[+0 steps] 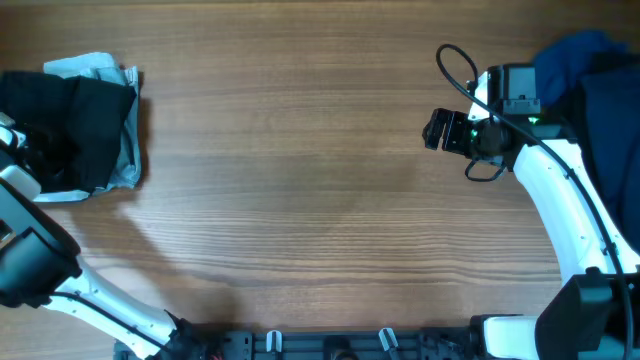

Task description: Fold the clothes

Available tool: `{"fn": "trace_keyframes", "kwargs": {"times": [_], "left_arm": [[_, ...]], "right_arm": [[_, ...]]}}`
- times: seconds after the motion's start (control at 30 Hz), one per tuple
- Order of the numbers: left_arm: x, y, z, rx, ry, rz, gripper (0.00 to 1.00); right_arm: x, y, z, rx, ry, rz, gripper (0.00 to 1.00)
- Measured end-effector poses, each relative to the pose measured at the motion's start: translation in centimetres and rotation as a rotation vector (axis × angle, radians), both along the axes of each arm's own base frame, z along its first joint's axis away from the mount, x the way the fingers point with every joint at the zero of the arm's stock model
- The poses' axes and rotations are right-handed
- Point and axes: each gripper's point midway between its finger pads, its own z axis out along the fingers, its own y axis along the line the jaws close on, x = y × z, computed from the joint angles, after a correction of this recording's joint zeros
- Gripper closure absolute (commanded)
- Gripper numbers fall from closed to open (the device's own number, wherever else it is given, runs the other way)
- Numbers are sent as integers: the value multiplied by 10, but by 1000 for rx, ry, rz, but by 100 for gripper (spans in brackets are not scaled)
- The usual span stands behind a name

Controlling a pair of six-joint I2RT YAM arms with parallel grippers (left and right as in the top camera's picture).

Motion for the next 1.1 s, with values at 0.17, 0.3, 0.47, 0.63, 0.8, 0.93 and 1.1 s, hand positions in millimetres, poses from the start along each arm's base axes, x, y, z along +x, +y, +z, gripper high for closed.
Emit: {"fn": "trace_keyframes", "kwargs": {"times": [0.17,0.3,0.47,0.63,0.8,0.93,1.1], "left_arm": [[12,4,62,29,-126,-7,96],[20,17,124,132,-231,18,96],[12,40,76,139,-113,136,96],[-2,56,5,131,29,195,96],[-3,57,13,119,-5,174,96],[-10,21,71,3,-39,83,96],[-42,-47,88,-190,123,0,96]], "right_arm": [[0,0,0,0,0,0,0],[0,0,0,0,0,0,0],[0,0,0,0,0,0,1],[0,0,0,0,0,0,0],[0,0,0,0,0,0,0],[0,0,0,0,-1,0,0],[0,0,0,0,0,0,0]]}}
